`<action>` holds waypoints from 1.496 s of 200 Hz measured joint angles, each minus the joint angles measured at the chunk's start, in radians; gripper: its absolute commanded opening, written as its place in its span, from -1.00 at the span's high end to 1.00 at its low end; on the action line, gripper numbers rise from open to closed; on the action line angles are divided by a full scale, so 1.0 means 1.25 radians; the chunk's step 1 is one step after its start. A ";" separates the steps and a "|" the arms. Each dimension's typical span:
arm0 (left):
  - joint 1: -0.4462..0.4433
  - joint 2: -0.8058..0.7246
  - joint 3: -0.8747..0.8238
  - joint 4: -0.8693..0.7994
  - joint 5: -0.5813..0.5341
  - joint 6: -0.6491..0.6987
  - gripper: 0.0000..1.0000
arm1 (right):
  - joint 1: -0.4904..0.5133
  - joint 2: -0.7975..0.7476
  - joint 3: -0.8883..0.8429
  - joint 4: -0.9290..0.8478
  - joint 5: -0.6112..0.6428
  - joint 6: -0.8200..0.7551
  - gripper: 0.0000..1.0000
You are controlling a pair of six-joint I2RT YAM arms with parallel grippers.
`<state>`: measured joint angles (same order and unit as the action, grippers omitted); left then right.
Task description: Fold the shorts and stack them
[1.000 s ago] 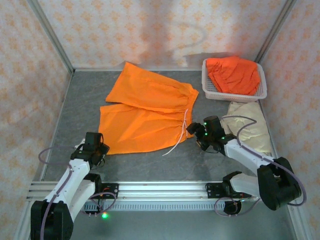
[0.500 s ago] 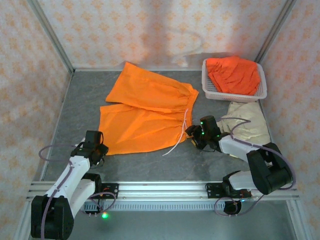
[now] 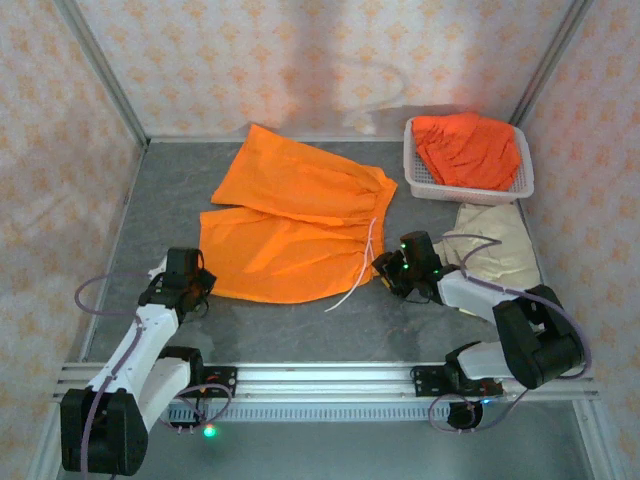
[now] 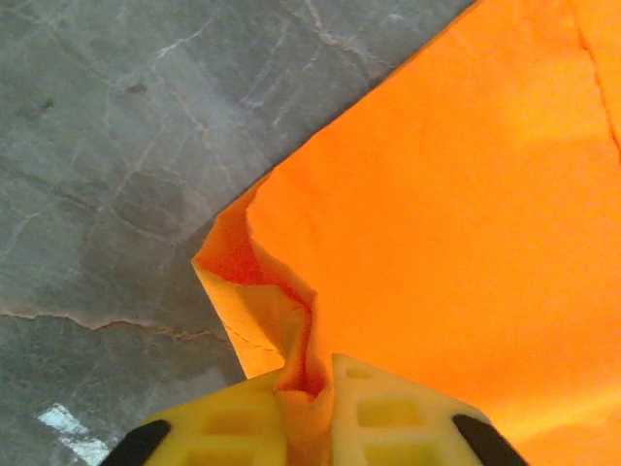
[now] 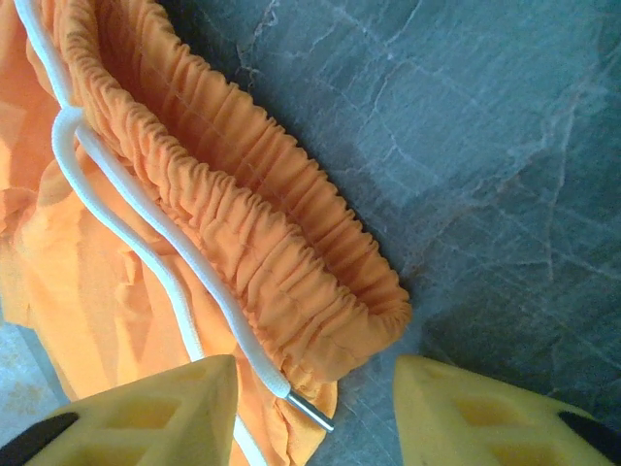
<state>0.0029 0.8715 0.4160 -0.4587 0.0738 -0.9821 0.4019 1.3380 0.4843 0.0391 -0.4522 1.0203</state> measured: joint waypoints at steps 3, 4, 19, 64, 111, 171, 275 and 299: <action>0.000 0.001 0.000 0.000 0.000 0.002 0.88 | 0.000 0.000 0.000 0.000 0.000 0.001 0.13; 0.000 0.001 0.000 0.000 0.000 0.002 0.89 | 0.000 0.000 0.000 0.000 0.000 0.000 0.13; 0.000 0.007 0.001 0.000 0.000 0.006 0.96 | 0.000 0.002 0.000 0.000 0.002 0.001 0.13; 0.000 0.025 0.000 0.000 0.001 0.010 1.00 | 0.000 0.018 0.000 0.000 0.006 0.012 0.24; 0.000 0.025 0.000 0.000 0.001 0.010 1.00 | 0.000 0.031 0.002 -0.001 0.012 0.028 0.34; 0.000 0.025 0.000 0.000 0.000 0.013 1.00 | 0.000 0.036 0.020 -0.002 0.024 0.027 0.29; 0.000 0.025 0.000 0.000 0.000 0.016 1.00 | -0.005 0.055 0.041 -0.013 0.037 0.015 0.46; 0.000 0.025 0.000 0.001 0.000 0.018 1.00 | -0.005 0.065 0.059 -0.016 0.045 0.005 0.63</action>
<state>0.0029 0.9024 0.4164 -0.4580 0.0738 -0.9592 0.3954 1.4193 0.5575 0.0185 -0.3962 1.0271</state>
